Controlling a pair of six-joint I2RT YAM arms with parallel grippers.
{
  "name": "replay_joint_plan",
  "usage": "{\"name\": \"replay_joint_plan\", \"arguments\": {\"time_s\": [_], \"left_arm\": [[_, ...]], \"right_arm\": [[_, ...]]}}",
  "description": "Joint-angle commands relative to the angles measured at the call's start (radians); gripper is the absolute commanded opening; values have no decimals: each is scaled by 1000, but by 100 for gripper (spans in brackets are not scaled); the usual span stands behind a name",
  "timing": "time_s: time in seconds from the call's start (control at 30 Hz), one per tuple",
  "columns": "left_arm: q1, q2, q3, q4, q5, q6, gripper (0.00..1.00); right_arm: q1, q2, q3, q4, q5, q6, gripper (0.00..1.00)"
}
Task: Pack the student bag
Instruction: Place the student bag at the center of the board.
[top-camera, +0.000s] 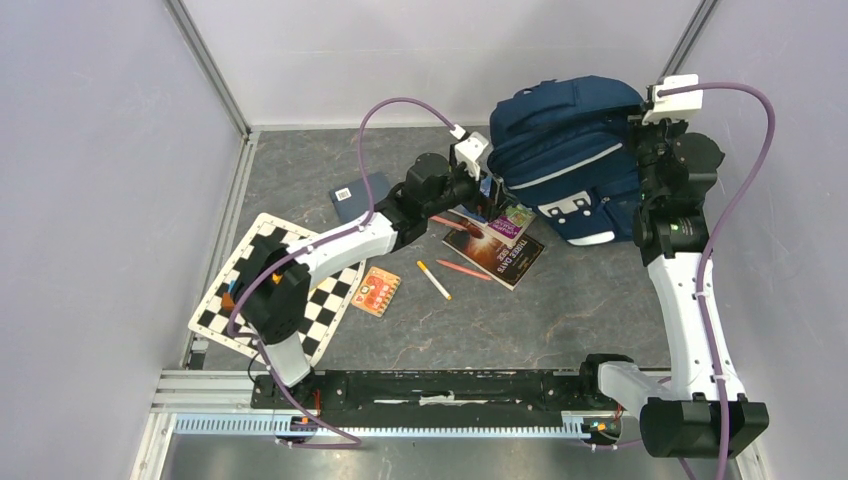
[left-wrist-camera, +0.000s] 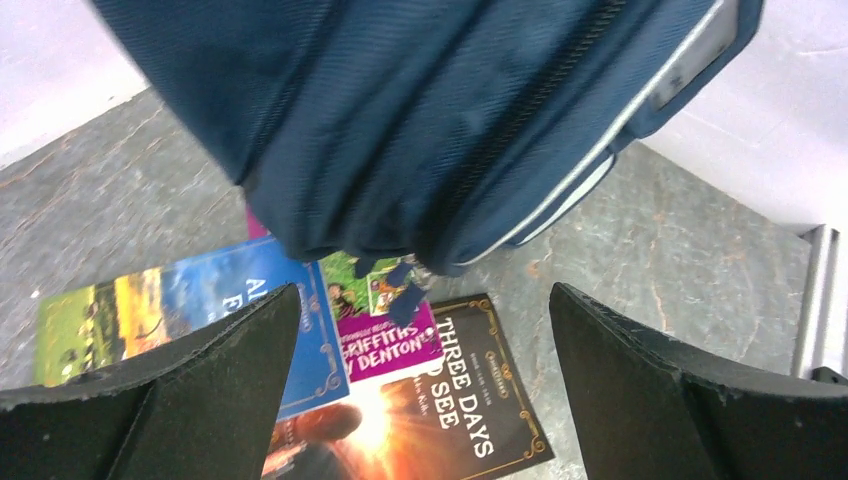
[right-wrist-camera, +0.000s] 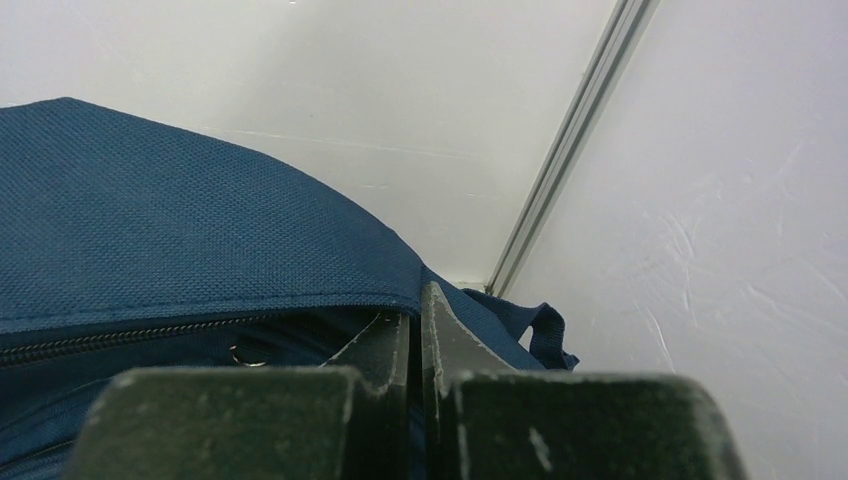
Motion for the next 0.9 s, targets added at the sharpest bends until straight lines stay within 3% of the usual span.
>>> {"name": "replay_joint_plan", "arguments": {"time_s": [0.0,0.17,0.63,0.7,0.77,0.87], "left_arm": [[11,-97,-50,72,-95,54,100],[29,-120,-40,75,-84,96,100],[44,-3,149,11,4,125,98],[44,12,172,-1,41,127,87],[42,19,190,-8,90,114,61],[42,-10,200,-9,113,99,15]], "right_arm": [[2,-65,21,186,-21,-7,0],[2,-75,27,169,-31,-27,0],[2,-105,30,151,-61,-29,0],[2,-110,30,150,-92,-30,0],[2,-111,32,147,-97,-31,0],[2,-114,39,141,-103,-38,0]]}}
